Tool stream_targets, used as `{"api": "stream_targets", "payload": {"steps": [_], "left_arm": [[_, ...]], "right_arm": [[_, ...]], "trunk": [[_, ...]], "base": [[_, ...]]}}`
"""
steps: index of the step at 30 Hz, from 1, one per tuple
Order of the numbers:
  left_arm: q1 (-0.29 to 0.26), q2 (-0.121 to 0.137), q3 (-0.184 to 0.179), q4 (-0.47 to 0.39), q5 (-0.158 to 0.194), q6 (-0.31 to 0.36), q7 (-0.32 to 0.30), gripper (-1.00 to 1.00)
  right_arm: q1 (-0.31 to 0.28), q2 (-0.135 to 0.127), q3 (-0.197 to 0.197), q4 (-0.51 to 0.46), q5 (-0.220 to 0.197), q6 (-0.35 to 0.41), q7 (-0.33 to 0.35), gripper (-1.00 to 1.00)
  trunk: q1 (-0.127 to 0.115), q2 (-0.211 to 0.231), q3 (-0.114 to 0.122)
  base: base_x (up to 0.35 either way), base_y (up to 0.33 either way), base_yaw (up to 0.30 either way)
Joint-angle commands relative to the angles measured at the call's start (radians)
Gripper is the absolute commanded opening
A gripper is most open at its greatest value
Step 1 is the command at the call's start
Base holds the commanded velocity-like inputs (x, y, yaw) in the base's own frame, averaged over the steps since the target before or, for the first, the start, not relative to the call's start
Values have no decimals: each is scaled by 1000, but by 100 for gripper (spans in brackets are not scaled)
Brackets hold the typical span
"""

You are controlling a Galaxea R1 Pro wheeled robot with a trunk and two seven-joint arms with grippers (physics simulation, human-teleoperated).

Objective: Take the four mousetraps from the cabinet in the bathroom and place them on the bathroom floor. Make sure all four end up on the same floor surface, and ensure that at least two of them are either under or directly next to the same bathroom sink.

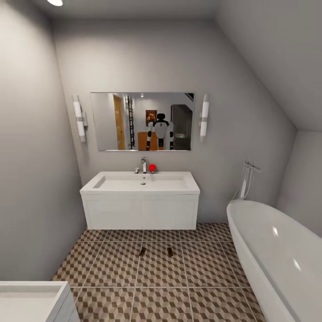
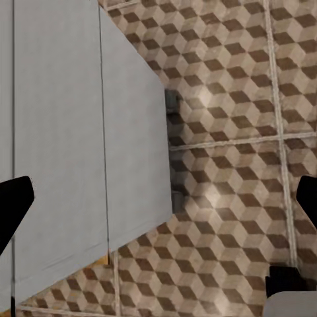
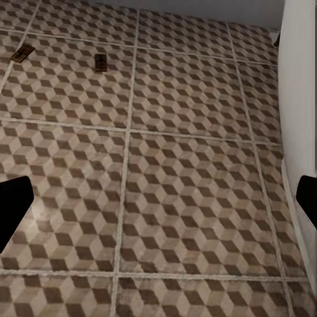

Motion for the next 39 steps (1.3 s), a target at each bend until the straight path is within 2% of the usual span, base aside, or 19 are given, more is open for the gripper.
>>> {"api": "stream_targets", "payload": {"steps": [1,8,11,12,19,23,24,29,34,39], "left_arm": [[13,4,-9,4,10,-51,0,100],[59,11,-9,3,10,-203,1,100],[71,6,-9,1,11,-254,1,100],[74,-3,-8,0,13,-267,2,100],[78,-40,-6,-18,22,-279,4,100],[79,-56,-6,-59,23,-281,5,100],[79,-60,-6,-77,23,-281,5,100],[79,-61,-5,-91,24,-282,6,100],[79,-46,-4,-95,25,-284,6,100],[79,-42,-4,-91,26,-322,6,100]], "right_arm": [[-1,-7,9,-1,-11,-2,-1,100],[-1,-34,9,-35,-12,25,4,100],[-1,-57,9,-73,-14,58,7,100],[-1,-68,9,-96,-14,69,22,100],[-1,-97,6,-124,-24,79,127,100],[-1,-111,4,-128,-73,81,163,100],[-1,-114,3,-128,-106,80,173,100],[-1,-114,3,-127,-140,75,181,100],[-1,-113,5,-124,-149,56,183,100],[-1,-111,6,-121,-150,36,180,100]], "trunk": [[0,-1,-2],[0,-1,-2],[0,-1,-2],[0,-1,-2],[0,-1,-2],[0,-1,-2],[0,-1,-2],[0,-1,-2],[0,-1,-2],[0,-1,-2]], "base": [[0,0,0],[0,0,0],[0,0,0],[0,0,0],[0,0,0],[0,0,0],[0,0,0],[0,0,0],[0,0,0],[0,0,0]]}}
